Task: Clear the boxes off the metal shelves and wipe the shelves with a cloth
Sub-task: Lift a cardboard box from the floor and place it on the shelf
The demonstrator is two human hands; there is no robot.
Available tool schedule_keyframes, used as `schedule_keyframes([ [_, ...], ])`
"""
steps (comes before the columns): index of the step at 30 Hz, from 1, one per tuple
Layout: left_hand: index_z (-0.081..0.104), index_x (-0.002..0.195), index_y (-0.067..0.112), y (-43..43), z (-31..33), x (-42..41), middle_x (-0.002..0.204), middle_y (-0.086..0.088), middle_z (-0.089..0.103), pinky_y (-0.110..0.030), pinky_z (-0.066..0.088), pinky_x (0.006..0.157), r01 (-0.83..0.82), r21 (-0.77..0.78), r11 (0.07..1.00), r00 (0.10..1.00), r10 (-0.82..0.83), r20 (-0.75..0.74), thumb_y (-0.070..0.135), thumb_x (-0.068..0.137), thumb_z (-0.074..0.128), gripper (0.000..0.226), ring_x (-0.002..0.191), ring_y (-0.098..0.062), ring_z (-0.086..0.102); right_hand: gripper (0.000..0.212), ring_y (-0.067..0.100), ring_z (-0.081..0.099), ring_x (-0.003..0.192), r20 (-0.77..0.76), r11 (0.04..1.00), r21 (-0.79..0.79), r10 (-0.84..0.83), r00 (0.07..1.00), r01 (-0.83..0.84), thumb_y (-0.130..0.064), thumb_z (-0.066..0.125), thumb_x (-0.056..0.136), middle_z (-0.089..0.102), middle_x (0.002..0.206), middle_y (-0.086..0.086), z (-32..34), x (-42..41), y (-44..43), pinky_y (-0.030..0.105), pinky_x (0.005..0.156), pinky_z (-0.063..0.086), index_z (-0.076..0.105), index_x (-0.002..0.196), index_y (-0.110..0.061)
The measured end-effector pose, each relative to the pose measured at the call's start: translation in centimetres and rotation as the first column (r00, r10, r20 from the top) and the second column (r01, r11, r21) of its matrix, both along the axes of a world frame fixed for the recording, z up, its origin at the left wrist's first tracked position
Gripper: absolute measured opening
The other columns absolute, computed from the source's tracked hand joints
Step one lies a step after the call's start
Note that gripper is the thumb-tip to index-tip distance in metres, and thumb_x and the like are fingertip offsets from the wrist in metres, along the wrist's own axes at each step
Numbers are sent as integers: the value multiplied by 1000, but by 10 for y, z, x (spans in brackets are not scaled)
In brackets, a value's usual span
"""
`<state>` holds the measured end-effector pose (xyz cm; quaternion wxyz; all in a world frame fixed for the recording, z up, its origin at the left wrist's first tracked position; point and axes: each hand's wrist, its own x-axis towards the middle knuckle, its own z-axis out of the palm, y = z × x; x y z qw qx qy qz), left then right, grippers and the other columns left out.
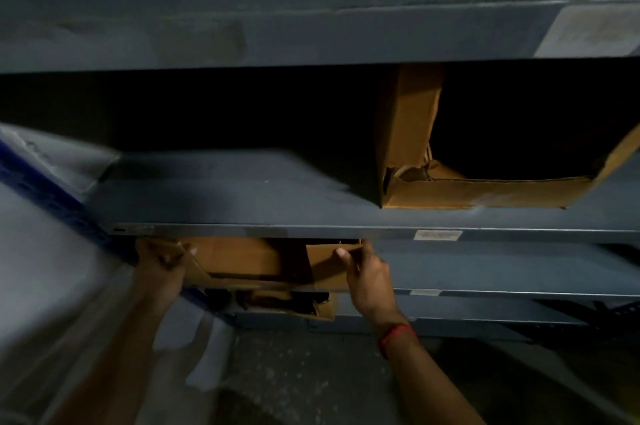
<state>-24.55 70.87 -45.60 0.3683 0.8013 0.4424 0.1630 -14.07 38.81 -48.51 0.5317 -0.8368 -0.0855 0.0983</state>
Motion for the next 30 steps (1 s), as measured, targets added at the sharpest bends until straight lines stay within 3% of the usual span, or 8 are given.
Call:
schedule_keyframes([
  [2,24,152,0,5,1,10,138,-31,53,-53,42,100,-18,-18,1000,1000,19,13,17,87,77,86,122,-52,53,43,13,64,105,-33,1000,-5,7,999,-7,-54,47,95,66,112,-3,1,6,7,27,85,56,56,119,-20],
  [7,16,157,6,19,-5,17,145,-29,48,-51,39,109,-17,-70,997,1000,16,-2,23,87,78,95,130,-49,48,30,9,60,100,-64,999,-33,-2,998,-1,-42,51,100,61,106,-7,5,13,14,5,67,40,56,117,-18],
  [13,5,160,16,10,1,10,156,-16,39,-45,32,117,0,-152,988,997,11,72,24,84,80,107,140,-38,41,38,7,55,107,-119,999,18,29,992,-27,-42,54,98,58,114,-9,13,4,4,10,78,41,51,127,-17],
  [16,1,160,19,-5,4,4,151,-17,46,-48,37,111,-10,-176,984,1000,15,27,30,88,76,105,135,-44,45,39,5,55,105,-75,999,-1,36,997,-36,-41,57,97,59,115,-9,21,-4,-2,11,81,42,49,129,-19],
  [19,18,158,12,-23,14,-2,140,-20,57,-42,42,99,-43,-163,986,999,42,-6,30,90,73,89,126,-43,54,42,7,58,105,-8,998,-54,30,1000,-31,-45,57,96,59,110,-12,29,-13,-6,10,77,41,50,130,-22],
  [22,53,130,6,-39,32,-10,122,-23,65,-37,40,88,-54,-167,984,998,56,6,28,92,71,48,115,-41,59,38,6,60,89,105,986,-161,-19,994,36,-47,60,95,60,94,-13,46,-27,-15,9,66,40,56,125,-25],
  [27,48,137,19,-66,77,-45,126,-12,63,-43,44,91,-52,38,998,988,46,147,31,91,69,52,116,-40,58,43,19,70,90,331,970,-126,-156,931,207,-59,63,88,73,103,-1,83,-47,-28,35,76,58,65,112,-24],
  [30,53,129,23,-84,102,-73,113,1,65,-34,42,84,-94,118,988,950,54,306,32,90,71,44,105,-27,62,39,10,68,88,405,985,-39,-140,903,170,-57,64,89,71,103,-9,112,-60,-33,31,75,58,65,110,-24],
])
